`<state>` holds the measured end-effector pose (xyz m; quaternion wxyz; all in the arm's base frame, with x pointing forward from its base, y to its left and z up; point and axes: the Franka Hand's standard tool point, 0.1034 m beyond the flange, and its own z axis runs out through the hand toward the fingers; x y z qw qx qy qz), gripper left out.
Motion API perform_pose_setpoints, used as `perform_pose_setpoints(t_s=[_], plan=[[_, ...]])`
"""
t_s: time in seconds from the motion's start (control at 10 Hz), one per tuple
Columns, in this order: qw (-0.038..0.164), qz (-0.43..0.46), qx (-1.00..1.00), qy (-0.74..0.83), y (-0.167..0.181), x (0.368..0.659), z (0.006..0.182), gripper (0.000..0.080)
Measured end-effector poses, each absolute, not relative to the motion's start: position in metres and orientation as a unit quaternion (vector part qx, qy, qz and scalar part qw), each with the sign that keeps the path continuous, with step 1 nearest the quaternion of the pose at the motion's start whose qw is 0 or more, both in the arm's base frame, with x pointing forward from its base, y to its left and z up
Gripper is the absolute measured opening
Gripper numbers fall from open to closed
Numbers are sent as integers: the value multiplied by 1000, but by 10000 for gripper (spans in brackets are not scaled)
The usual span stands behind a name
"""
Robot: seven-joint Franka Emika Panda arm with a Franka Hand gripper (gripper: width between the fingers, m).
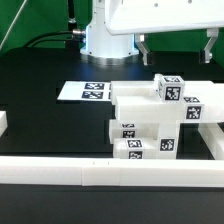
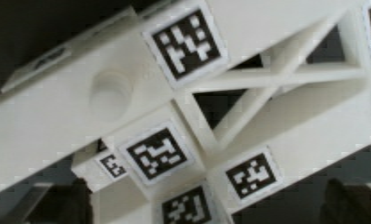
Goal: Assemble chair
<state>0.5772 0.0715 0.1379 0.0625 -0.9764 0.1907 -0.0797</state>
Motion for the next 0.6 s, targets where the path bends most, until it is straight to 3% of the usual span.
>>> perform_pose_setpoints(t_s=[0.4,0.6], plan=[[64,-93,-976,186,79,570,138,649],[70,-95,-977,175,104,525,137,649]])
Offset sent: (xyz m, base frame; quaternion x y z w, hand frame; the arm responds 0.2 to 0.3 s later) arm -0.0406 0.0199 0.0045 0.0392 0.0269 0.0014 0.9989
